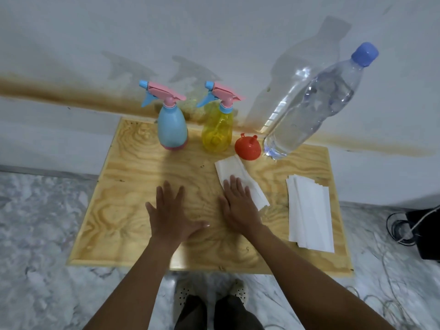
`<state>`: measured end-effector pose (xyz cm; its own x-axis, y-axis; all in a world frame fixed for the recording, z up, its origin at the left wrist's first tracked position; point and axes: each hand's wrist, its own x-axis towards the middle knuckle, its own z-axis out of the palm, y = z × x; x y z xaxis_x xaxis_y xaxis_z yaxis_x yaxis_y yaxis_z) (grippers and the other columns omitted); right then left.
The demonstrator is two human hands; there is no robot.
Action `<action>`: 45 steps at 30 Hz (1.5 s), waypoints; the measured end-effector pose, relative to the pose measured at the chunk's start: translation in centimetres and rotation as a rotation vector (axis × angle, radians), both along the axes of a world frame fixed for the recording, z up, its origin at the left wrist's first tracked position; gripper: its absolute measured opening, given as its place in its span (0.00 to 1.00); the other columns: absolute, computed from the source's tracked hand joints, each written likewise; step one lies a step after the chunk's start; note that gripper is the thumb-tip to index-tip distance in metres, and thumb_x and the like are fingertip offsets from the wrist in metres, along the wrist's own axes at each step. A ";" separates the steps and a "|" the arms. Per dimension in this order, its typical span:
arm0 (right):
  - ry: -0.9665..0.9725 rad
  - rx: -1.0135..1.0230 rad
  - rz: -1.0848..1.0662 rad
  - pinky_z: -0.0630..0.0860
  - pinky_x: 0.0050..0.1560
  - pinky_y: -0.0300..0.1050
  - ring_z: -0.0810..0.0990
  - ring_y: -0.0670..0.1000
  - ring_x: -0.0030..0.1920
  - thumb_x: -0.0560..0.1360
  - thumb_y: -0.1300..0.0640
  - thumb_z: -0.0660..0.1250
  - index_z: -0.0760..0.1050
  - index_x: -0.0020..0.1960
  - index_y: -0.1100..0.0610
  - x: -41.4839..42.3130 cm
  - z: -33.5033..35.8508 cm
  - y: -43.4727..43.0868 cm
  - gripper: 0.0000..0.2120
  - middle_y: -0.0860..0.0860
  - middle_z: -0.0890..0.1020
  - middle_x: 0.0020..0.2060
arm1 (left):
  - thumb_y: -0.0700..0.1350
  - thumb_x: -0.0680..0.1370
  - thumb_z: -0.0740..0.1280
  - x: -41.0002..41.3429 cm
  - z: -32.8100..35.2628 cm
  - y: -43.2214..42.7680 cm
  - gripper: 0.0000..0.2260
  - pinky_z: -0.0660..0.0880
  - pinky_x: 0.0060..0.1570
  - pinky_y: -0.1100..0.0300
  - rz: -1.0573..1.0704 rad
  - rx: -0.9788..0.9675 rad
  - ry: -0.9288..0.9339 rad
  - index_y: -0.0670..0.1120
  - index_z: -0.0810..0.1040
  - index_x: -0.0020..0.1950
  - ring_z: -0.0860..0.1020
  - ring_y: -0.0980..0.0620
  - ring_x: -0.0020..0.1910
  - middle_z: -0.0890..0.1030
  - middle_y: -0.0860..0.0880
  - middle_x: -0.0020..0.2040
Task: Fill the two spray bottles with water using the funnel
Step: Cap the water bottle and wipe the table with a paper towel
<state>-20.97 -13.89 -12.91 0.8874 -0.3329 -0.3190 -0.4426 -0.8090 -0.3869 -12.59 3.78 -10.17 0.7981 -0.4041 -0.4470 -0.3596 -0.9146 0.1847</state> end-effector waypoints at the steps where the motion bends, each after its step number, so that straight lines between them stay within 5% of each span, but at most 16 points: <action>1: -0.008 0.009 -0.011 0.35 0.77 0.51 0.38 0.52 0.80 0.85 0.48 0.47 0.44 0.81 0.56 1.0 0.0 -0.2 0.28 0.54 0.43 0.81 | 0.80 0.60 0.65 0.0 -0.1 0.0 0.58 0.52 0.75 0.36 0.004 -0.005 -0.003 0.54 0.47 0.81 0.41 0.42 0.81 0.41 0.43 0.82; 7: -0.040 -0.001 0.081 0.39 0.79 0.58 0.41 0.55 0.80 0.85 0.48 0.45 0.48 0.81 0.56 3.0 -0.3 0.3 0.27 0.54 0.47 0.81 | 0.79 0.60 0.65 -0.1 -0.3 0.1 0.59 0.51 0.75 0.36 0.001 -0.018 -0.001 0.53 0.46 0.82 0.41 0.41 0.81 0.41 0.43 0.82; 10: -0.060 0.048 0.202 0.39 0.78 0.53 0.42 0.52 0.79 0.82 0.44 0.41 0.52 0.80 0.55 2.3 -0.5 1.0 0.30 0.52 0.50 0.80 | 0.79 0.61 0.65 -0.1 -0.4 0.1 0.59 0.50 0.75 0.36 0.005 -0.025 0.009 0.53 0.46 0.82 0.40 0.41 0.81 0.40 0.43 0.82; 12: -0.092 0.097 0.214 0.42 0.79 0.51 0.47 0.50 0.79 0.85 0.49 0.47 0.57 0.79 0.56 1.7 0.0 1.0 0.25 0.52 0.56 0.80 | 0.79 0.61 0.66 -0.1 -0.4 0.2 0.59 0.49 0.75 0.36 0.010 -0.038 0.019 0.53 0.46 0.82 0.39 0.42 0.81 0.39 0.43 0.82; 14: -0.149 0.128 0.195 0.54 0.79 0.50 0.61 0.50 0.78 0.85 0.57 0.55 0.66 0.76 0.56 1.0 1.1 0.7 0.20 0.52 0.67 0.76 | 0.79 0.61 0.66 0.0 -0.5 0.2 0.59 0.48 0.75 0.36 0.017 -0.050 0.027 0.54 0.46 0.82 0.39 0.42 0.80 0.39 0.43 0.82; 16: -0.209 0.082 0.109 0.73 0.66 0.51 0.75 0.51 0.68 0.83 0.59 0.60 0.74 0.70 0.55 0.4 2.2 0.6 0.17 0.51 0.78 0.67 | 0.79 0.60 0.66 0.0 -0.6 0.2 0.59 0.48 0.75 0.35 0.019 -0.061 0.025 0.54 0.46 0.82 0.39 0.42 0.80 0.39 0.43 0.82; 18: -0.321 -0.064 -0.004 0.79 0.55 0.54 0.79 0.53 0.62 0.80 0.56 0.65 0.76 0.67 0.54 0.5 2.5 0.6 0.16 0.51 0.80 0.62 | 0.79 0.61 0.66 -0.1 -0.6 0.2 0.59 0.49 0.75 0.35 0.018 -0.067 0.017 0.54 0.46 0.81 0.40 0.41 0.81 0.39 0.43 0.82; 22: -0.200 0.022 -0.113 0.62 0.74 0.53 0.61 0.54 0.77 0.81 0.46 0.62 0.61 0.78 0.54 3.2 1.3 0.9 0.29 0.53 0.65 0.77 | 0.78 0.61 0.66 -0.1 -0.6 0.2 0.59 0.49 0.75 0.35 0.021 -0.067 0.012 0.53 0.46 0.82 0.40 0.41 0.81 0.40 0.43 0.82; 26: -0.097 0.000 0.035 0.49 0.79 0.55 0.51 0.57 0.80 0.85 0.60 0.53 0.61 0.78 0.58 5.3 0.3 3.0 0.22 0.58 0.59 0.79 | 0.79 0.61 0.66 0.0 -0.5 0.1 0.59 0.51 0.74 0.35 0.010 -0.049 0.009 0.53 0.46 0.81 0.41 0.41 0.81 0.40 0.42 0.82; 30: -0.177 0.074 0.054 0.58 0.75 0.46 0.54 0.55 0.80 0.80 0.72 0.52 0.64 0.77 0.59 4.3 0.0 3.6 0.26 0.57 0.60 0.79 | 0.77 0.61 0.68 -0.1 -0.4 0.1 0.57 0.52 0.74 0.34 0.015 -0.071 0.000 0.53 0.49 0.80 0.42 0.41 0.81 0.42 0.42 0.82; 33: -0.269 0.028 0.100 0.62 0.74 0.44 0.67 0.57 0.74 0.76 0.74 0.57 0.72 0.71 0.63 2.0 -1.9 3.1 0.24 0.59 0.70 0.73 | 0.77 0.61 0.69 -0.1 -0.5 0.1 0.57 0.52 0.74 0.34 0.023 -0.091 0.001 0.52 0.50 0.81 0.42 0.41 0.81 0.43 0.42 0.82; 36: -0.298 0.097 0.137 0.65 0.71 0.35 0.76 0.44 0.67 0.78 0.73 0.56 0.72 0.70 0.64 0.1 -1.8 2.5 0.21 0.45 0.78 0.65 | 0.77 0.62 0.67 0.0 -0.7 0.1 0.57 0.50 0.74 0.35 0.015 -0.082 0.009 0.53 0.47 0.81 0.41 0.41 0.81 0.41 0.42 0.82; 38: -0.289 0.251 0.087 0.74 0.59 0.33 0.80 0.40 0.56 0.79 0.72 0.59 0.79 0.62 0.63 -1.2 -1.1 2.2 0.16 0.43 0.84 0.53 | 0.78 0.62 0.66 0.0 -0.9 0.2 0.58 0.51 0.74 0.34 0.000 -0.075 0.001 0.53 0.46 0.82 0.41 0.40 0.81 0.41 0.42 0.82; 40: -0.247 0.085 0.106 0.71 0.59 0.29 0.77 0.36 0.59 0.77 0.70 0.66 0.82 0.59 0.58 -2.0 0.6 1.2 0.15 0.46 0.82 0.58 | 0.78 0.61 0.66 0.0 -0.9 0.3 0.58 0.50 0.74 0.35 0.001 -0.073 0.008 0.53 0.46 0.82 0.41 0.41 0.81 0.41 0.42 0.82; 42: -0.335 0.170 -0.120 0.67 0.58 0.24 0.76 0.34 0.61 0.74 0.68 0.70 0.82 0.62 0.53 -1.6 0.7 0.2 0.19 0.46 0.81 0.63 | 0.78 0.61 0.66 0.0 -0.9 0.3 0.59 0.48 0.75 0.35 0.010 -0.071 0.024 0.54 0.45 0.82 0.40 0.41 0.81 0.40 0.43 0.82; 45: -0.331 0.083 -0.310 0.64 0.57 0.27 0.75 0.44 0.64 0.79 0.60 0.65 0.77 0.67 0.45 0.6 2.3 -0.5 0.19 0.43 0.78 0.67 | 0.78 0.60 0.67 0.0 -0.8 0.3 0.59 0.48 0.75 0.35 0.019 -0.079 0.021 0.54 0.46 0.82 0.39 0.42 0.80 0.40 0.43 0.82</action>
<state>-20.36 -14.41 -10.59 0.8087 -0.5839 -0.0717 -0.5003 -0.6185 -0.6059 -12.60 4.05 -10.99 0.7968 -0.4233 -0.4313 -0.3372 -0.9037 0.2639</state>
